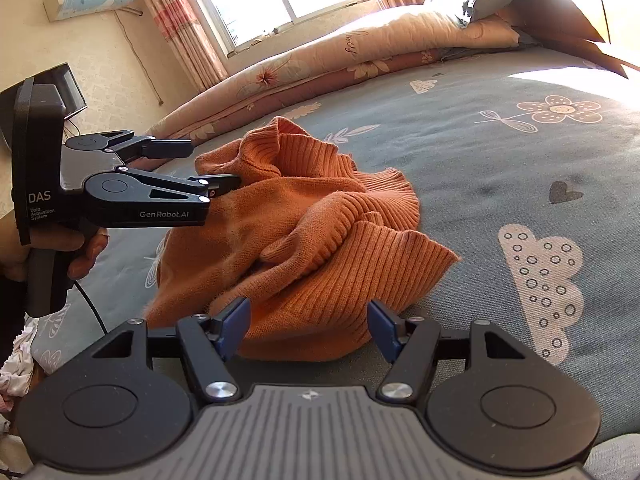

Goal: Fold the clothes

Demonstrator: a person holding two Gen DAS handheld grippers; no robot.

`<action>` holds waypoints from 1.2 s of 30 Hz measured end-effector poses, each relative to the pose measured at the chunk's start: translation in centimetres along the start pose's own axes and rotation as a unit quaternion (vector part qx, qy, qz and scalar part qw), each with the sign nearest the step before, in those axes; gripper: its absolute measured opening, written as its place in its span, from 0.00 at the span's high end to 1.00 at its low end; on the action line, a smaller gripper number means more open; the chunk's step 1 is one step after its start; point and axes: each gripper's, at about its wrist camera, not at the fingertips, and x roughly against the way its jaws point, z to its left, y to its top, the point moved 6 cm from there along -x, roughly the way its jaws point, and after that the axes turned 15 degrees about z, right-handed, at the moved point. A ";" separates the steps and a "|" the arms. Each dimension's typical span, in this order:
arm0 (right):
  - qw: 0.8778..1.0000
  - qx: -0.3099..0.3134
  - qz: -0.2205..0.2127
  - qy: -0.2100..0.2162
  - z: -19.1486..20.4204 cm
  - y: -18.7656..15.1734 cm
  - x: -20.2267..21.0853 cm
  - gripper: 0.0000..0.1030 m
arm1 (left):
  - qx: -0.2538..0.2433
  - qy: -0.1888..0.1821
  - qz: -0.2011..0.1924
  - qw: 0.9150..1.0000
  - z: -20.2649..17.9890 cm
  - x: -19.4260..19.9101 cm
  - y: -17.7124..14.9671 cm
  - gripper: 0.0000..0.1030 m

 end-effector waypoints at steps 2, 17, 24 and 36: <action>1.000 0.000 0.001 -0.003 0.0 -0.1 -0.1 0.33 | 0.008 -0.003 0.003 1.000 0.3 -0.4 0.2 0.26; 1.000 -0.021 0.005 0.000 -1.4 -0.3 -0.3 0.33 | 0.187 0.007 0.044 0.981 10.2 -0.9 -2.8 0.58; 1.000 -0.023 0.004 0.003 -1.3 -0.4 0.0 0.32 | 0.233 -0.070 0.014 0.970 9.6 1.4 -3.5 0.39; 1.000 -0.031 -0.001 0.002 -1.5 -0.6 0.7 0.32 | 0.055 -0.019 0.003 0.998 -0.6 0.5 2.6 0.25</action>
